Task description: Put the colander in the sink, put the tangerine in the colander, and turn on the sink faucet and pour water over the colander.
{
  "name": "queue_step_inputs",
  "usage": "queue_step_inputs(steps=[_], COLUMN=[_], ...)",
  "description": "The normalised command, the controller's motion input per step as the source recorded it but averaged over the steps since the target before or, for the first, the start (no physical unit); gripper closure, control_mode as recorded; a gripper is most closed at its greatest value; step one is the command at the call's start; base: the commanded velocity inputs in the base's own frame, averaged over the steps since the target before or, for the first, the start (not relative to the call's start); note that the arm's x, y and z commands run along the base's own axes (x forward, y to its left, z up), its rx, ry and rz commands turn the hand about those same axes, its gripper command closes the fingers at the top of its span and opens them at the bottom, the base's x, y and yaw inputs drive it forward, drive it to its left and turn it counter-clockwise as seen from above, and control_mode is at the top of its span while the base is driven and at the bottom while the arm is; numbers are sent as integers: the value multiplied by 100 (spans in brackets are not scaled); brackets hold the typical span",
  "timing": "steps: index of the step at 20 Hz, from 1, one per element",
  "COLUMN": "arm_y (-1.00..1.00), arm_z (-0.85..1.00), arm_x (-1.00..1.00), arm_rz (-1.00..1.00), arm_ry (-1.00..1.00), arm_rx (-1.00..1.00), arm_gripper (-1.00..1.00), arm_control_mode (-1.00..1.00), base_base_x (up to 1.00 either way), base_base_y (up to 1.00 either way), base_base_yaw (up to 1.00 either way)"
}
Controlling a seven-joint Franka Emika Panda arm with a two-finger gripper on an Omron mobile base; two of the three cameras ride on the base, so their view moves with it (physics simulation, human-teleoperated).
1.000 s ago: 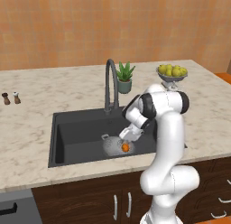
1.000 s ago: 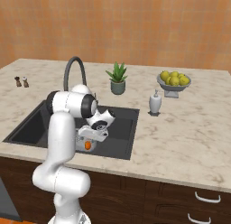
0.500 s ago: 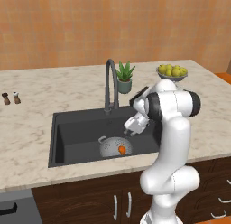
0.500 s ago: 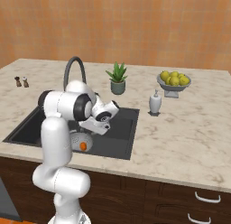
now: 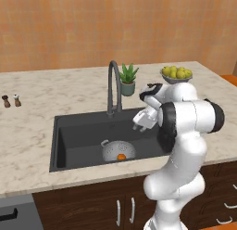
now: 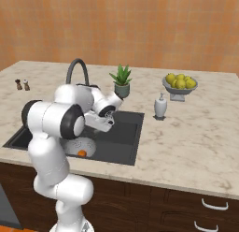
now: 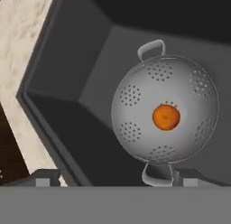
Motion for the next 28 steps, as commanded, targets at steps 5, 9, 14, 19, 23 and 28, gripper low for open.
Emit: queue_step_inputs(steps=[5, 9, 14, 19, 23, 28], arm_y=[-10, -26, -24, -3, -9, 1], arm_z=[55, 60, 65, 62, 58, 44], arm_x=[-55, -50, -43, -29, -20, 1], arm_rz=[0, 0, 2, 17, 15, 1], arm_ry=[-29, -48, -51, -55, -40, -3], arm_rx=[-25, -20, -9, 0, 12, 22], arm_gripper=[-100, -100, -100, -100, -100, -100], arm_control_mode=[-100, -100, -100, -100, -100, -100], base_base_x=[0, 0, 0, 0, 0, 0], base_base_y=[0, 0, 0, 0, 0, 0], base_base_yaw=[0, 0, 0, 0, 0, 0])
